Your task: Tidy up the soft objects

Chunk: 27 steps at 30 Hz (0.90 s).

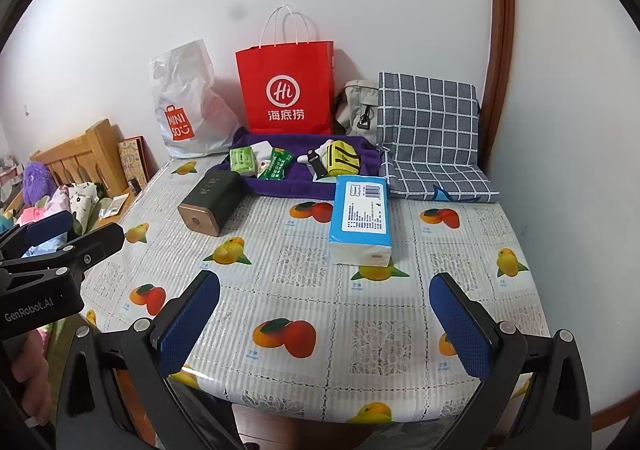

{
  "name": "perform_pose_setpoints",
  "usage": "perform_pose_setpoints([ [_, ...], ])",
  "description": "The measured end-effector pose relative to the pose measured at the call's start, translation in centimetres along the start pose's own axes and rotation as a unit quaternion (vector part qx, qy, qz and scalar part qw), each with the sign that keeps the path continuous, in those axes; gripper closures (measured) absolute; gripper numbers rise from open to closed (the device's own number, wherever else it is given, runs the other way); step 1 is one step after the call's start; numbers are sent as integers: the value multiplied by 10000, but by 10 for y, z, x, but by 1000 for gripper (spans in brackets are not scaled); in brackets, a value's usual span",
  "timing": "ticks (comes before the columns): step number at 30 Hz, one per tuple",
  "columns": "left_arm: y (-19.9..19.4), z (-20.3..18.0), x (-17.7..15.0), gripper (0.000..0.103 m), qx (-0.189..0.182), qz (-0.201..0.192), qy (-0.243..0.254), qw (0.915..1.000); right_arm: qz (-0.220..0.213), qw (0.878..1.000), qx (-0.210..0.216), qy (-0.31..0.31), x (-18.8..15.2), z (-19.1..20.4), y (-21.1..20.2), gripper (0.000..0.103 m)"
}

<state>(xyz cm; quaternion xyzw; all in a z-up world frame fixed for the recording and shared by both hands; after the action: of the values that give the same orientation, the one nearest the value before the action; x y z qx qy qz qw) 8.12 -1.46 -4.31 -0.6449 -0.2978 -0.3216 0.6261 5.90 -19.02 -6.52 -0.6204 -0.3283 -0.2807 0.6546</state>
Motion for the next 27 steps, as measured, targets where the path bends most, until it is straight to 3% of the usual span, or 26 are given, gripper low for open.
perform_pose_setpoints([
  [27,-2,-1,-1,10,9,-3,11,10000,-96,10000,16,7,3,-1,-11,0],
])
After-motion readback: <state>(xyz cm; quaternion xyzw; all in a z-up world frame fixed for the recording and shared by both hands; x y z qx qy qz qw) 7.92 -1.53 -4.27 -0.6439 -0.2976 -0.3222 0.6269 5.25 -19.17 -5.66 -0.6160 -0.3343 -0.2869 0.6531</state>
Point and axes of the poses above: each gripper's, at about its wrist camera, not at the fingertips, and y roughly the way its jaws point, z to its left, x to its top, the point moved 5 cm from there along y, roughly the way its jaws point, and after that the axes turned 3 degrees about -z, right-handed, at the moved point
